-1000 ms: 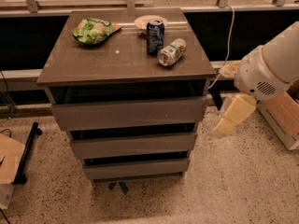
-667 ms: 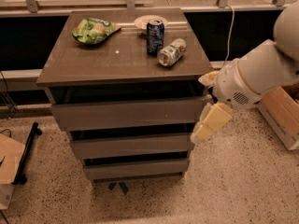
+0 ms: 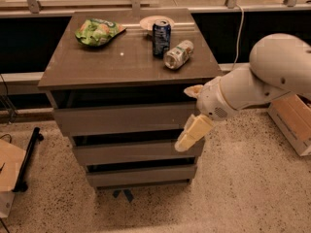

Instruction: Open top drawer

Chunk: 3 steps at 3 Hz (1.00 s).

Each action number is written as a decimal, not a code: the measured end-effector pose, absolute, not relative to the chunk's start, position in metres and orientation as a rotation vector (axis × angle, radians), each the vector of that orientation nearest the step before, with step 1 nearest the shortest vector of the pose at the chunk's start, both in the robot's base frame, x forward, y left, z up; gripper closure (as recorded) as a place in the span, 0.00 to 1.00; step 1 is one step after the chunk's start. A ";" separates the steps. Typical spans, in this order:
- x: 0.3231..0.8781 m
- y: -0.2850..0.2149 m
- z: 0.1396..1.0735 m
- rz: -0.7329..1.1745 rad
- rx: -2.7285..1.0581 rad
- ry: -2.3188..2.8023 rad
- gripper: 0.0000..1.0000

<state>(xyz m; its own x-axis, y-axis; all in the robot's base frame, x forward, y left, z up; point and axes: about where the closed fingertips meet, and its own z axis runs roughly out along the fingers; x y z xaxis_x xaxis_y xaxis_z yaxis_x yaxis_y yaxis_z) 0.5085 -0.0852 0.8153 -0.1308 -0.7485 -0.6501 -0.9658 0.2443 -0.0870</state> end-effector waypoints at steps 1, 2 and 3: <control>0.510 -0.085 0.813 0.484 -1.557 1.937 0.00; 0.514 -0.085 0.810 0.470 -1.515 1.950 0.00; 0.547 -0.089 0.790 0.435 -1.432 1.952 0.00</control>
Offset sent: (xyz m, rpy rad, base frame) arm 0.0171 -0.0018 -0.0132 0.0345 -0.0234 -0.1254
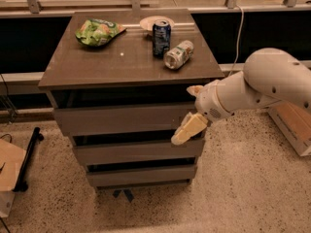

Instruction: Open top drawer

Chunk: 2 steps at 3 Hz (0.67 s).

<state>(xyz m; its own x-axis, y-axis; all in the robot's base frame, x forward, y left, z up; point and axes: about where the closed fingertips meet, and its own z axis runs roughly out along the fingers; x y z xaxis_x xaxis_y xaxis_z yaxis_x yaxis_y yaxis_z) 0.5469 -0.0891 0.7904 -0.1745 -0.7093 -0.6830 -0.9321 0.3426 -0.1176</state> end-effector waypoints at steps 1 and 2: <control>0.567 -0.098 0.770 0.427 -1.384 1.972 0.00; 0.592 -0.101 0.749 0.443 -1.334 1.969 0.00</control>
Offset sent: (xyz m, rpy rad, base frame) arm 0.0755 -0.0196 -0.0694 0.0888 -0.0071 -0.1079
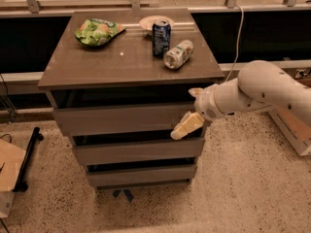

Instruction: Open top drawer

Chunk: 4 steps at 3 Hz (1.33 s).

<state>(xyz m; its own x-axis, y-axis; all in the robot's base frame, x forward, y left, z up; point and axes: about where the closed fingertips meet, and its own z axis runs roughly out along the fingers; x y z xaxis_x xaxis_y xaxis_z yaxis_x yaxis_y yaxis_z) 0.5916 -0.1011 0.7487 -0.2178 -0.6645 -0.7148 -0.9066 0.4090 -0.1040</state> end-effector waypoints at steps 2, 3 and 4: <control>0.645 -0.079 0.711 0.529 -1.297 1.933 0.00; 0.655 -0.068 0.687 0.591 -1.275 1.956 0.00; 0.655 -0.061 0.665 0.646 -1.247 1.990 0.00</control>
Offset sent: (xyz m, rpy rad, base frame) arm 0.0865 0.0372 -0.0544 0.1286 0.0129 0.0207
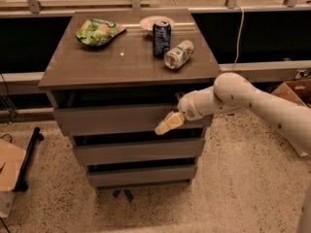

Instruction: Open top drawer

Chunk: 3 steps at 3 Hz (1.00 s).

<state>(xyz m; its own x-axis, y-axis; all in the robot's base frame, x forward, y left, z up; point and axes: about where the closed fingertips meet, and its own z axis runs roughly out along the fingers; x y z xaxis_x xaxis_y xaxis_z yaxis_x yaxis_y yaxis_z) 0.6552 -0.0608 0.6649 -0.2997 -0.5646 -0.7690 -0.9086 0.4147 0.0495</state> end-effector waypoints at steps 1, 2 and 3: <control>0.655 -0.061 0.669 0.646 -1.246 1.991 0.17; 0.655 -0.061 0.673 0.646 -1.246 1.991 0.48; 0.655 -0.061 0.678 0.646 -1.246 1.991 0.71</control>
Offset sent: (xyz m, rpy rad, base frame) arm -0.1050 -0.0092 -0.0021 -0.0281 0.1027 0.0009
